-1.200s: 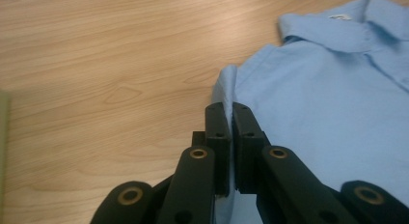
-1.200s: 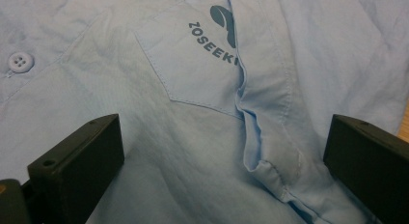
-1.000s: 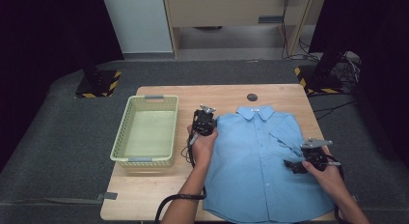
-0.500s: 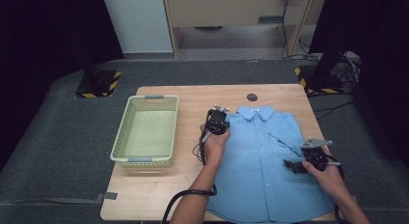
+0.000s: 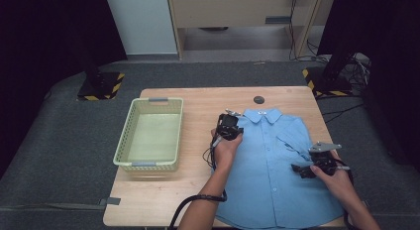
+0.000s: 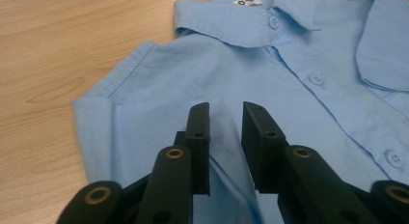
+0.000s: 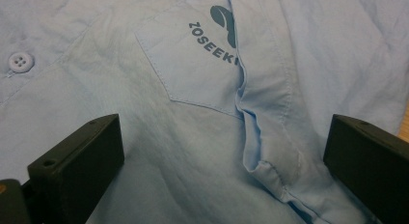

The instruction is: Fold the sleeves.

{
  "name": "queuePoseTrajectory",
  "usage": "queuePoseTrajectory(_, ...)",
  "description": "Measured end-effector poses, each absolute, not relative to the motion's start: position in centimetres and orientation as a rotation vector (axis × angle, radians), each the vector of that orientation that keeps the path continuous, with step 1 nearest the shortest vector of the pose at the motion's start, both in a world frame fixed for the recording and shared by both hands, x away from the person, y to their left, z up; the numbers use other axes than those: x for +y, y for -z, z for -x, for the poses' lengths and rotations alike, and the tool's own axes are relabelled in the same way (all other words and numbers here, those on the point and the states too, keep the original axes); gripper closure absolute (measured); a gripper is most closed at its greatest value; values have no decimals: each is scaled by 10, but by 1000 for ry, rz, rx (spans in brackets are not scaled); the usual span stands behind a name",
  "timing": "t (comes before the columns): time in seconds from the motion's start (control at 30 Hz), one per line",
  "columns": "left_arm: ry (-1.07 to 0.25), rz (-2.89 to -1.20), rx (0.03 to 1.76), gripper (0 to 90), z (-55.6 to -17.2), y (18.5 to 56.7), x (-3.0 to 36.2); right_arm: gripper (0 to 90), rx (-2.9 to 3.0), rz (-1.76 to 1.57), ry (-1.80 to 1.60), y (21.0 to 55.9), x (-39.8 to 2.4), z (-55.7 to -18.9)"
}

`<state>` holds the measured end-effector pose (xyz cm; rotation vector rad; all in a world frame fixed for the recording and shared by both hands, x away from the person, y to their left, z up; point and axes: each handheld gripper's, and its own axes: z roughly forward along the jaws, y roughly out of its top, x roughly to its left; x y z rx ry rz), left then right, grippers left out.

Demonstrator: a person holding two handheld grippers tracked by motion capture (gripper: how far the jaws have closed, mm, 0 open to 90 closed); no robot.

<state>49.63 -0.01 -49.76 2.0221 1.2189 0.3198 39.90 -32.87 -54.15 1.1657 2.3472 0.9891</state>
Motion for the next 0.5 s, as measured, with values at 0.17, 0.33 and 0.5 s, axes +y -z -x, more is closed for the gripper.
queuePoseTrajectory(0.17, -325, -2022, 1195, 646, -487, 489, -2, 9, 2348, -1167, -989, 541, -329, -399)
queuePoseTrajectory(0.33, -345, -2058, 1192, 442, -481, 487, -1, 12, 2347, -1171, -988, 541, -329, -399)
queuePoseTrajectory(0.5, -351, -2078, 1228, 254, -478, 492, 7, 51, 2336, -1202, -1003, 530, -331, -401)
